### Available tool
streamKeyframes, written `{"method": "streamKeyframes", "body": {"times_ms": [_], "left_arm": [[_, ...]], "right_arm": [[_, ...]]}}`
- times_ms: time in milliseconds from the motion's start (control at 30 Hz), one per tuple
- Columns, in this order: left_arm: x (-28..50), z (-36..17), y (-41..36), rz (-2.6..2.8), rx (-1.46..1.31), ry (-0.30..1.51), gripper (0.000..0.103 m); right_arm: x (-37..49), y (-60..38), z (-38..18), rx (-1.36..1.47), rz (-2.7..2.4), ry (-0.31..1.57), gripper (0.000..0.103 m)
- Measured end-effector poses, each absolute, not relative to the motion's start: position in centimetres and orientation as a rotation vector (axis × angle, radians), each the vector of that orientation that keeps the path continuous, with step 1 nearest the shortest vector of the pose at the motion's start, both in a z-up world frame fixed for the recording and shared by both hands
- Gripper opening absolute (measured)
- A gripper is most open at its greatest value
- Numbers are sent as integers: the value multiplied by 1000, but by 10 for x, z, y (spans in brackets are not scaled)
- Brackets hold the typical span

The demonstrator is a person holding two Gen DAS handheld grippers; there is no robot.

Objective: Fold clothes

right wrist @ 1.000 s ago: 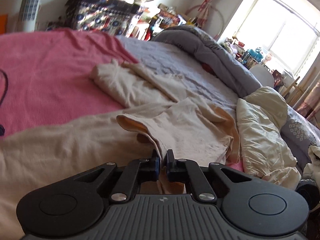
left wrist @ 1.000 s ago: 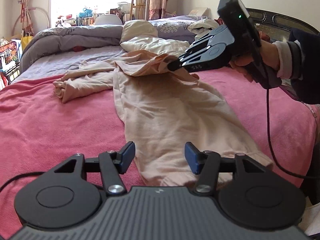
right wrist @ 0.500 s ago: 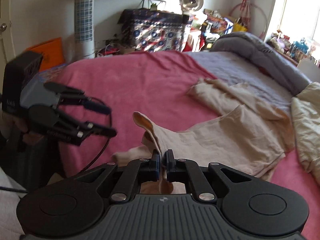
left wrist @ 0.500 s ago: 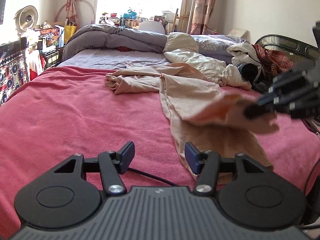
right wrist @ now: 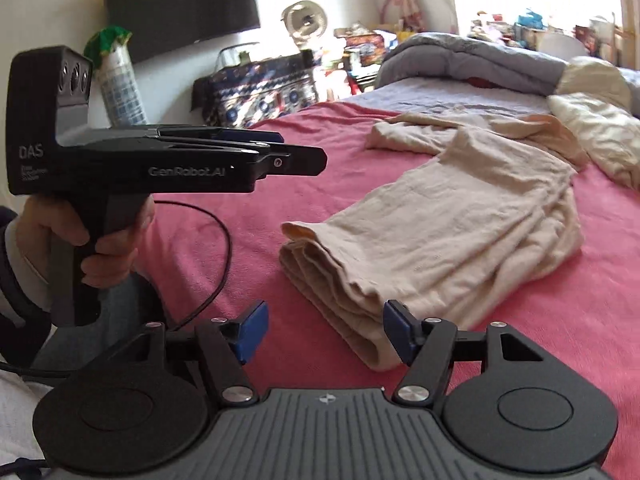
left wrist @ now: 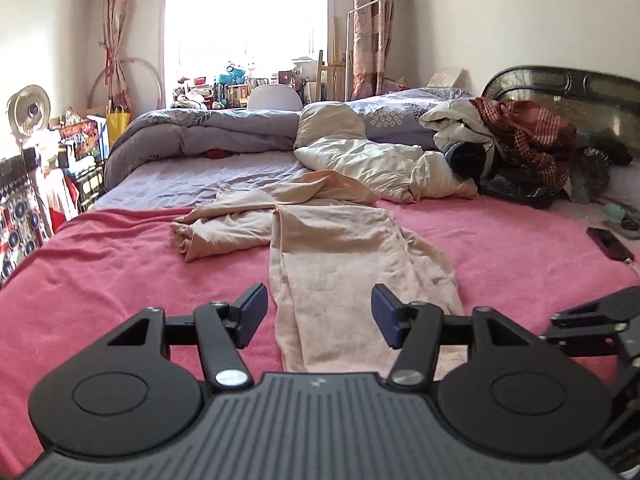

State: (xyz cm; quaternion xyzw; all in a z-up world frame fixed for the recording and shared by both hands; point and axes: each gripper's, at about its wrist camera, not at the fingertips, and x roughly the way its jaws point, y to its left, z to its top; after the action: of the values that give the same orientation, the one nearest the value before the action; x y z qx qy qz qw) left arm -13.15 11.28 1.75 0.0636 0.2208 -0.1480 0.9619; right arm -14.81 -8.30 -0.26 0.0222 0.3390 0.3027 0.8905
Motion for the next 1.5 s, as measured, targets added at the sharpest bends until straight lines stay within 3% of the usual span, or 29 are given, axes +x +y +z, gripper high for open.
{"method": "streamKeyframes", "body": {"times_ms": [233,433,567,700,900,1033,1100,1267,1500], "left_arm": [[-128,-35,85,-226,362,611,61],[-150,-30,109,-182,281,606,64],[-143,7,119,-119,240,500,63],[-124,24,107,-186,235,432,63],[-115,-31,73,-214,509,544,65],[-139,-50,91,-169,530,527,65],[-146,-40,95,-158,509,503,66],[-162,-22,103,-240,490,472,69],[-182,-35,104,-355,479,535,70]], "right_arm": [[-137,-160,-13,476,474,639,63],[-80,-156,-18,674,615,608,61],[-54,-136,-32,605,584,686,48],[-77,-116,-47,263,480,736,47],[-130,-120,-42,60,404,655,48],[-143,-115,-35,-129,254,612,62],[-148,-108,-31,-182,227,562,82],[-165,-72,-17,-230,333,458,98],[-173,-31,-41,-381,255,473,100]]}}
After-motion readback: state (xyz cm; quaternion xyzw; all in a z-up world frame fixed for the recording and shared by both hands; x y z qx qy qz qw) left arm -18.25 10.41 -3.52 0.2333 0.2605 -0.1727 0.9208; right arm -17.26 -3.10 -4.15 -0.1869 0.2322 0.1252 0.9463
